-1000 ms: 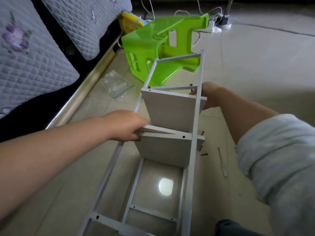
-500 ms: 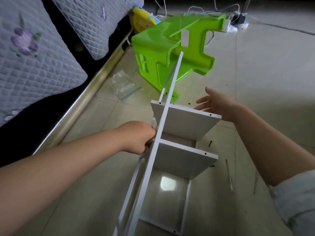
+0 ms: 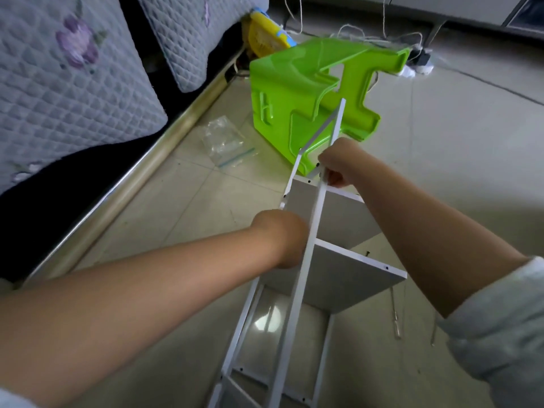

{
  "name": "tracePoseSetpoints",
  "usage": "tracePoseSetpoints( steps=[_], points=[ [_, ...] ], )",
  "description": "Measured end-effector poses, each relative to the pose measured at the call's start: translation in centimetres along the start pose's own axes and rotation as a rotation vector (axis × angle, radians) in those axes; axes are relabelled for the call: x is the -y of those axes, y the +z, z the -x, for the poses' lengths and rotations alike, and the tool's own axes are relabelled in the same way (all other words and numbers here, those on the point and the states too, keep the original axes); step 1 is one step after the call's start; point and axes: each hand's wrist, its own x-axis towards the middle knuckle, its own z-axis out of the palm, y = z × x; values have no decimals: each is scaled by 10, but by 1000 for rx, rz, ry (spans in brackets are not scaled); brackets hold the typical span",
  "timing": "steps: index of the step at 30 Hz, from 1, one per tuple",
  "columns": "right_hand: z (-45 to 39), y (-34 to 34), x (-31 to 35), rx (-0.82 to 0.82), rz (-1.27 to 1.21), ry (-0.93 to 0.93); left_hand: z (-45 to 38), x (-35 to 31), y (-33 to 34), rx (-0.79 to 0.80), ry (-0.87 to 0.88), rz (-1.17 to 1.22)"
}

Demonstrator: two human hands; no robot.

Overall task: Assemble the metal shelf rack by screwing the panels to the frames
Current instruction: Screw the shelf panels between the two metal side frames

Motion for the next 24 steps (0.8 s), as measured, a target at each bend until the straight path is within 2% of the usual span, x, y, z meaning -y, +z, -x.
tracePoseSetpoints(
  steps=[3, 6, 10, 13, 15, 17, 19, 22, 24],
  points=[
    [0, 4, -3, -46, -36, 14, 6, 26, 16, -94, -59, 430],
    [-2, 0, -10, -80, -54, 9, -3, 69, 46, -138, -230, 880],
    [-2, -4, -16, -105, -125, 30, -21, 85, 89, 78, -467, 1178],
    [-2, -5, -20, -115, -111, 35, -29, 66, 111, 259, -489, 1373],
    [-5, -7, -23, -119, -112, 33, -33, 54, 119, 301, -482, 1547],
    [-5, -7, -24, -114, -145, 26, -35, 49, 119, 251, -491, 1684],
    [-5, -8, -25, -115, -220, 16, -35, 52, 117, 154, -498, 1653],
    [-2, -8, -28, -145, -262, 16, -28, 67, 105, -61, -459, 1346],
    [-1, -9, -31, -180, -239, 10, -18, 77, 92, -167, -424, 1222]
  ],
)
